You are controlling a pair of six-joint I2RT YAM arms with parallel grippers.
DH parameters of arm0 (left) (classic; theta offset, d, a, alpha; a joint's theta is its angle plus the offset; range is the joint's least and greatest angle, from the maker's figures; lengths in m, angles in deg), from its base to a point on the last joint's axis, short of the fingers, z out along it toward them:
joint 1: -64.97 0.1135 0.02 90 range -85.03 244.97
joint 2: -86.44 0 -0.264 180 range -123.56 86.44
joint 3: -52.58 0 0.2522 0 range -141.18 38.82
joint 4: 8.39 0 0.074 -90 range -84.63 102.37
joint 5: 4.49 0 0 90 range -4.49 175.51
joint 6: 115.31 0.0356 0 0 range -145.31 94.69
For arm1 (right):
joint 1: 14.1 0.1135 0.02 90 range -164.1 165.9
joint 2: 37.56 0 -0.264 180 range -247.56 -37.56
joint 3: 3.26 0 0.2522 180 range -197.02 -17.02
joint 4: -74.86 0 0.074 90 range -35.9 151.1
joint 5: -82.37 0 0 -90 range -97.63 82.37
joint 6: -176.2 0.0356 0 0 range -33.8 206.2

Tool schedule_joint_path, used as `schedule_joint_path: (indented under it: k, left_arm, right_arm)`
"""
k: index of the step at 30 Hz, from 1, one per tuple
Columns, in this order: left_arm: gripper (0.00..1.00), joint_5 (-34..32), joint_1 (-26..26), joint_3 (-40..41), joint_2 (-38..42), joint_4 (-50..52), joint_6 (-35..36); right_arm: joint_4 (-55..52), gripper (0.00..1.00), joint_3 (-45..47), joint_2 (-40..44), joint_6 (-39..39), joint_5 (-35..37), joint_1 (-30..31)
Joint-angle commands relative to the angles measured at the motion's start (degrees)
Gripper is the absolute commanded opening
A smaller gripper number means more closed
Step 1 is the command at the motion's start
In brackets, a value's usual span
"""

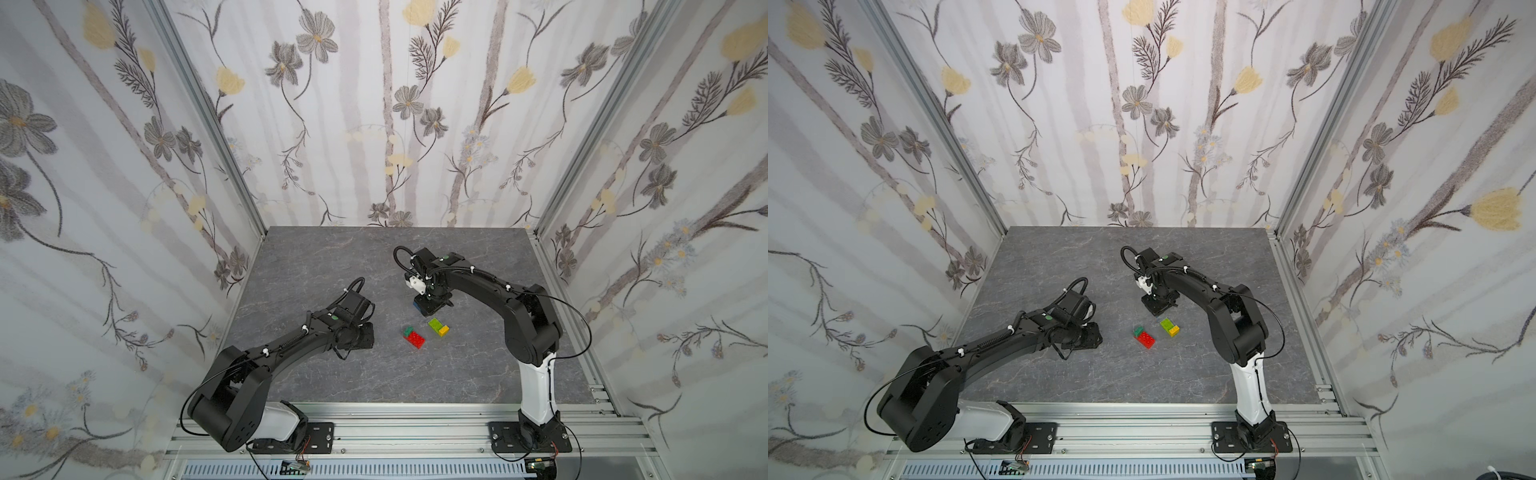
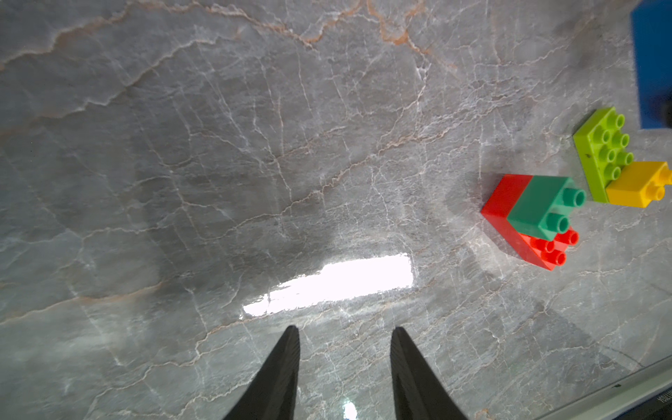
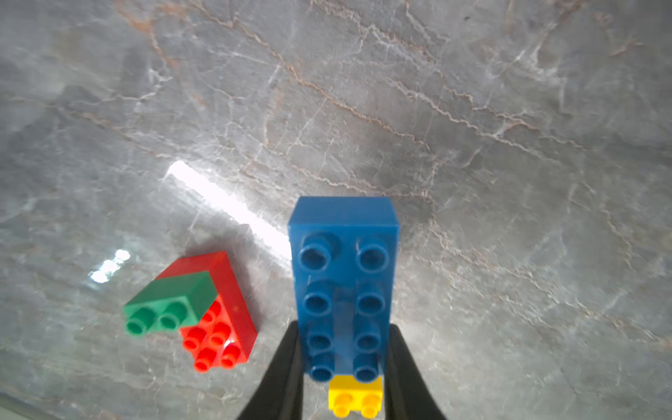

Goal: Assemble the number 5 with lego
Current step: Pick up the lego brick from the center of the board, then assemble the lego brick with the lego brick.

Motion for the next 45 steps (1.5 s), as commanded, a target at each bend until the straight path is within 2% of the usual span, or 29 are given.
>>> schedule_joint_path:
  k: [1,7,14,28,45]
  left_arm:
    - [0.42,0.8,0.0,0.0,0.1,-0.9,-0.1]
    - [0.42,2.1,0.0,-0.1,-0.7,-1.7,-0.2]
    - [0.41,2.5,0.0,0.1,-0.5,-2.0,-0.6]
    - [0.41,2.1,0.0,0.3,-0.5,-1.9,-0.8]
    - [0.41,2.4,0.0,-0.7,-2.4,-1.9,-0.4]
  right_arm:
    - [-1.3,0.19,3.0,3.9,0.6,2.1,-0.1]
    - [-0.8,0.18,10.7,8.7,1.3,3.8,-0.6]
    - [2.6,0.17,15.4,9.8,1.7,3.8,-0.7]
    - [4.5,0.16,16.3,8.4,1.4,2.1,-1.4]
    - [4.7,0.16,17.9,11.6,1.8,0.7,-1.4]
